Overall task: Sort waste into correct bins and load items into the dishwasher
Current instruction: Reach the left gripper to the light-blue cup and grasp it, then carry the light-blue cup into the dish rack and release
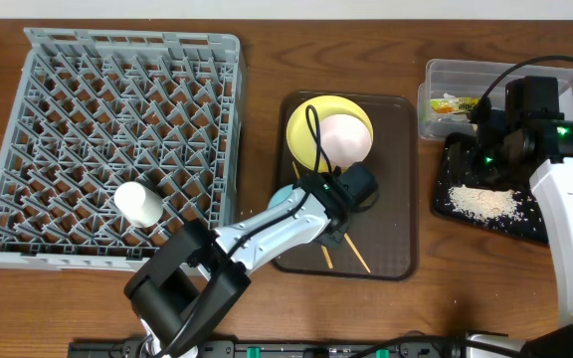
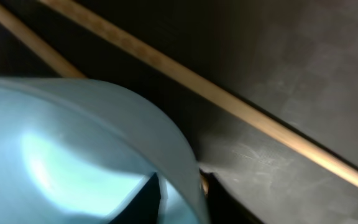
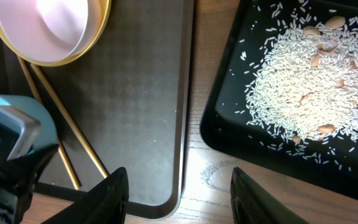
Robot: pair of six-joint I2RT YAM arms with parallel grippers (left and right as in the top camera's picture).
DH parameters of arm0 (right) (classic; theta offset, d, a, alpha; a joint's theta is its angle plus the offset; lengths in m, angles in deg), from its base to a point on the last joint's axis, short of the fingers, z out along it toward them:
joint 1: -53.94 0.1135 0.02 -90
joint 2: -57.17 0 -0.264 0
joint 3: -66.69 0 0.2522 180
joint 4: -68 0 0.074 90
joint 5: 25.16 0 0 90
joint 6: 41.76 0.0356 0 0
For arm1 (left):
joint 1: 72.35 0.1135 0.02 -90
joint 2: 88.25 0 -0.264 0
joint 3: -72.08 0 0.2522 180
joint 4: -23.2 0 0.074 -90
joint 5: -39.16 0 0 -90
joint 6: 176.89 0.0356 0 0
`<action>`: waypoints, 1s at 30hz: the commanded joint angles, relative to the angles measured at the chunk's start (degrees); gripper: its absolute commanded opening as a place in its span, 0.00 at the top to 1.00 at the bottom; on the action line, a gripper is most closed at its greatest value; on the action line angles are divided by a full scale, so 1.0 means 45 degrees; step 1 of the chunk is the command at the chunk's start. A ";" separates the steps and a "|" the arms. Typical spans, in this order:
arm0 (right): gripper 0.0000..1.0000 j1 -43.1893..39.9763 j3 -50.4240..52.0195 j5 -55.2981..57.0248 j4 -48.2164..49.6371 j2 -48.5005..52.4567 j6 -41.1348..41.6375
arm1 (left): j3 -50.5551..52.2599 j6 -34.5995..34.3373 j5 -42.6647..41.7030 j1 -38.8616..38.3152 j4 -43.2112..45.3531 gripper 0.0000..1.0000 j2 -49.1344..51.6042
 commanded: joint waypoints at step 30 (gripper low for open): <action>0.50 -0.0044 -0.0053 0.0068 -0.0209 -0.0180 0.0112 | -0.2220 0.4177 -0.8136 0.8903 -0.2171 0.93 -0.4915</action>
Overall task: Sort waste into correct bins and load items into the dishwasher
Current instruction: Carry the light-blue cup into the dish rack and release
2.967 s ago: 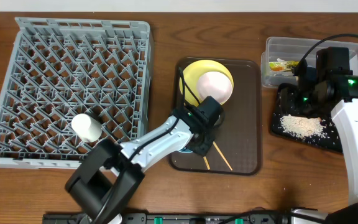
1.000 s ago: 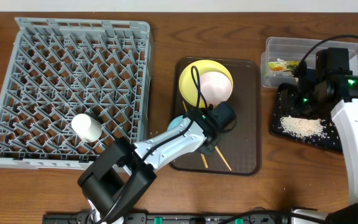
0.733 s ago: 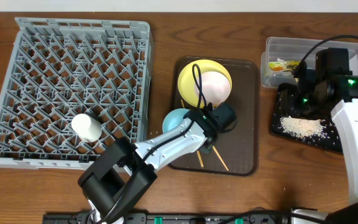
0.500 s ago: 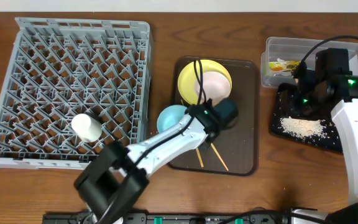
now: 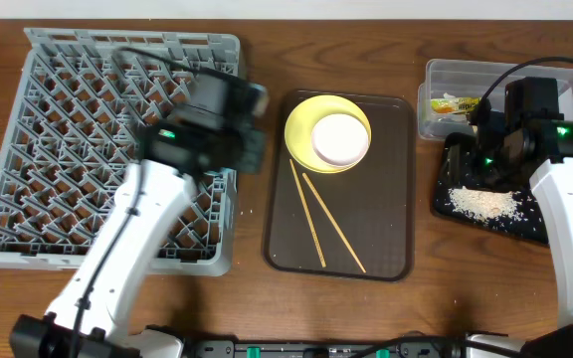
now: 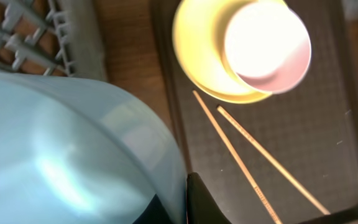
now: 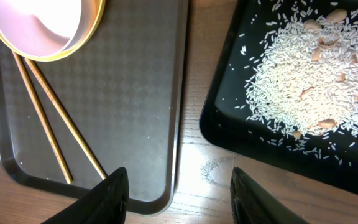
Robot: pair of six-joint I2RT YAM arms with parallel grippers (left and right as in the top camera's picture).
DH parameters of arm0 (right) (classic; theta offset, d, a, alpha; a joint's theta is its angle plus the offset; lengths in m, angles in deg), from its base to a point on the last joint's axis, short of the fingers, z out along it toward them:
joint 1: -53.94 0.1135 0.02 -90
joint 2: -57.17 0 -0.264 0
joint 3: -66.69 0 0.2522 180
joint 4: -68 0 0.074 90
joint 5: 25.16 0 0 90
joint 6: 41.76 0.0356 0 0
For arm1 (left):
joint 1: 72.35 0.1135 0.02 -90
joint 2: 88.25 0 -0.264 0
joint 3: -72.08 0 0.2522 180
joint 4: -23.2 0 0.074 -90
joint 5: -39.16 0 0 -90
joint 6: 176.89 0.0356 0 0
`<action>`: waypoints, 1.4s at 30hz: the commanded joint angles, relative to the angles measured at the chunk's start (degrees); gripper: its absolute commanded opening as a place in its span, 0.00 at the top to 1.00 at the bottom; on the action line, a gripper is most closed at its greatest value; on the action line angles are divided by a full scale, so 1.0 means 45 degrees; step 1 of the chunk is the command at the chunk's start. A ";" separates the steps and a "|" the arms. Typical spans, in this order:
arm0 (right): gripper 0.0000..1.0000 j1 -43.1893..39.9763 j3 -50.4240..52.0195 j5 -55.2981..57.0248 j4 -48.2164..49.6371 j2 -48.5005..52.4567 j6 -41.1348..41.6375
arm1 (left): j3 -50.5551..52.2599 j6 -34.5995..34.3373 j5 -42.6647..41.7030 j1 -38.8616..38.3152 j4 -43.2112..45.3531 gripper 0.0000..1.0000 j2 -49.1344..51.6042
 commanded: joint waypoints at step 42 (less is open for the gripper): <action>0.49 -0.0044 -0.0053 0.0034 -0.0282 -0.0180 0.0019 | -0.0189 0.1477 -1.2988 1.1672 0.1146 0.18 0.5401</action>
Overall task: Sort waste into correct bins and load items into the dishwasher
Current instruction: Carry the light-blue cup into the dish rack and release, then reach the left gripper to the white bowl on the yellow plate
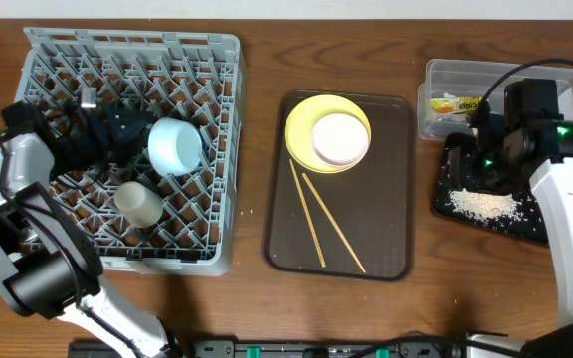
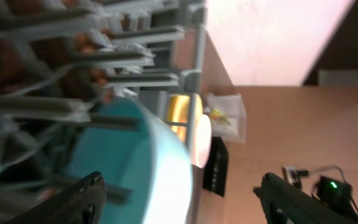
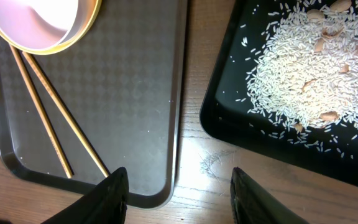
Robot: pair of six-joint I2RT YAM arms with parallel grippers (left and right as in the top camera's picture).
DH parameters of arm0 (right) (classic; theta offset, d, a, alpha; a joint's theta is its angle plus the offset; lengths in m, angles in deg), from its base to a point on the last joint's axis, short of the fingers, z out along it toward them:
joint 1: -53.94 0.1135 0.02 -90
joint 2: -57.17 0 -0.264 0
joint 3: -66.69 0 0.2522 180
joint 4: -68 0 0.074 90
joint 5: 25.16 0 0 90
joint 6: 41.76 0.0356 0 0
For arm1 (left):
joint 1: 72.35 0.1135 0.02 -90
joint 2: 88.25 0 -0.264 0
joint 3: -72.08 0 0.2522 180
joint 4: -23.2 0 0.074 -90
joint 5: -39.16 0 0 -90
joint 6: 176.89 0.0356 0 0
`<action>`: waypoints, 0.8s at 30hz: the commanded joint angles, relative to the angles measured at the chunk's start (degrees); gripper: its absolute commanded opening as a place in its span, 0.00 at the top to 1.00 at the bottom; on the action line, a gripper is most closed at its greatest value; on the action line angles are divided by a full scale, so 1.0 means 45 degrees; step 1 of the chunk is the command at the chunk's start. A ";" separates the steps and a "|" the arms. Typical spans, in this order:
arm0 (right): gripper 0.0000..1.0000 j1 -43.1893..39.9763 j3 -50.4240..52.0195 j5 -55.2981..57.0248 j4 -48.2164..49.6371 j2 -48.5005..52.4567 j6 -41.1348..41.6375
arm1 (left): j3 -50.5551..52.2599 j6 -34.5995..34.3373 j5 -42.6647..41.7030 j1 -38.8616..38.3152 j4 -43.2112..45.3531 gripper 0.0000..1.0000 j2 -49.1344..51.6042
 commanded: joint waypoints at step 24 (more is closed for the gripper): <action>0.24 -0.0296 -0.0053 0.1603 -0.0389 -0.0185 0.0403 | -0.2866 -0.2885 1.3969 -0.9719 0.0034 0.08 -0.5999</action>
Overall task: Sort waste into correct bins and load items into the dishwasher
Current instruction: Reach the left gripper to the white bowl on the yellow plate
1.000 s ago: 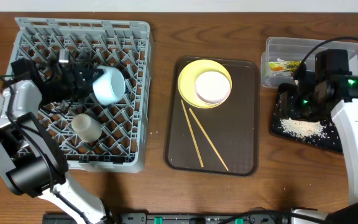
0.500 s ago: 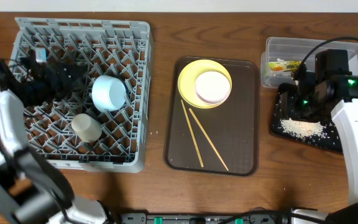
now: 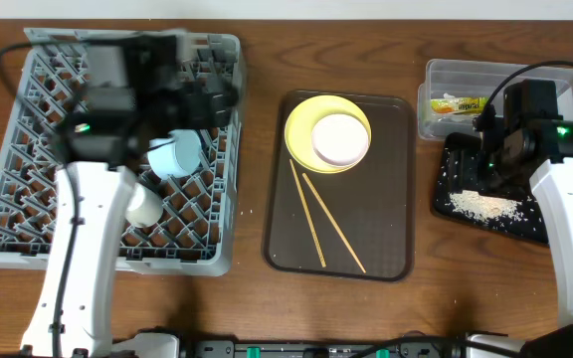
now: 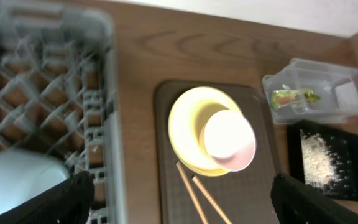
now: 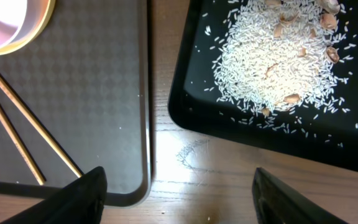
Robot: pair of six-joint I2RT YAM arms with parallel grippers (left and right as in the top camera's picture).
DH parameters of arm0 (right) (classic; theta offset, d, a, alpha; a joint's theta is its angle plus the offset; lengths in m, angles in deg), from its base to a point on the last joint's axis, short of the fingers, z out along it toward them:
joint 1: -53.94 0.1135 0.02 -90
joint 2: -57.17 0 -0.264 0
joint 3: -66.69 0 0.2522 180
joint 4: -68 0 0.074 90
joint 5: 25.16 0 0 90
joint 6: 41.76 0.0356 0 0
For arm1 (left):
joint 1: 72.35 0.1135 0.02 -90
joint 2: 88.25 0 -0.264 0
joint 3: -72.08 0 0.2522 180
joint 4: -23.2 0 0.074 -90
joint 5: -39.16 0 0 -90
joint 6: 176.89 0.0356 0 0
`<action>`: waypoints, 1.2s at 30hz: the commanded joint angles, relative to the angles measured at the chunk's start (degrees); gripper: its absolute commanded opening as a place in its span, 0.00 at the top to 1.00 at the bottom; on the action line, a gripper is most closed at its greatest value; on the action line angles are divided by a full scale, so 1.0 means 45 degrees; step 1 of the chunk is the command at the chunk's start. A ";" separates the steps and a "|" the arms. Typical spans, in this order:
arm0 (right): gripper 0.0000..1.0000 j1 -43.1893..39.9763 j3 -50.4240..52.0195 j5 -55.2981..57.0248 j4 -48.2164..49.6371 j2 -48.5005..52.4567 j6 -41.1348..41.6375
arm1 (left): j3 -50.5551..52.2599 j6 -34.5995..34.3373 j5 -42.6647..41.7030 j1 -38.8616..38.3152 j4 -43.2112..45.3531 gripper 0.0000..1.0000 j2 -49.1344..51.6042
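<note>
A light blue cup (image 3: 174, 154) lies in the grey dish rack (image 3: 28, 149), beside a cream cup (image 3: 144, 206). My left gripper (image 3: 215, 99) hangs open and empty above the rack's back right part, apart from the blue cup (image 4: 17, 180). On the brown tray (image 3: 386, 199) sit a yellow plate (image 3: 301, 119) holding a pink bowl (image 3: 339, 139), and two chopsticks (image 3: 326, 224). My right gripper (image 5: 179, 199) is open and empty over the wood between the brown tray (image 5: 92, 93) and the black tray (image 5: 191, 112) of rice (image 5: 272, 56).
A clear bin (image 3: 446, 75) with a yellow wrapper (image 3: 456, 103) stands at the back right, behind the black tray (image 3: 525, 224). The rack's right wall runs close to the brown tray's left rim.
My left gripper was low in the rack around the blue cup; now it is raised above the rack's right side and the cup stays in the rack. My right gripper's jaws stand wider.
My left gripper was shut on the blue cup at the brown tray's front left. Then it held the cup over the rack's right edge. Then the cup lay in the rack with the gripper around it. Now the gripper is clear of it.
</note>
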 commanded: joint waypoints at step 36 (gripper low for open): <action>0.01 -0.1943 -0.0053 -0.0568 -0.0170 -0.0180 0.0155 | -0.1355 0.2973 0.6392 -0.7917 0.2336 0.23 0.8767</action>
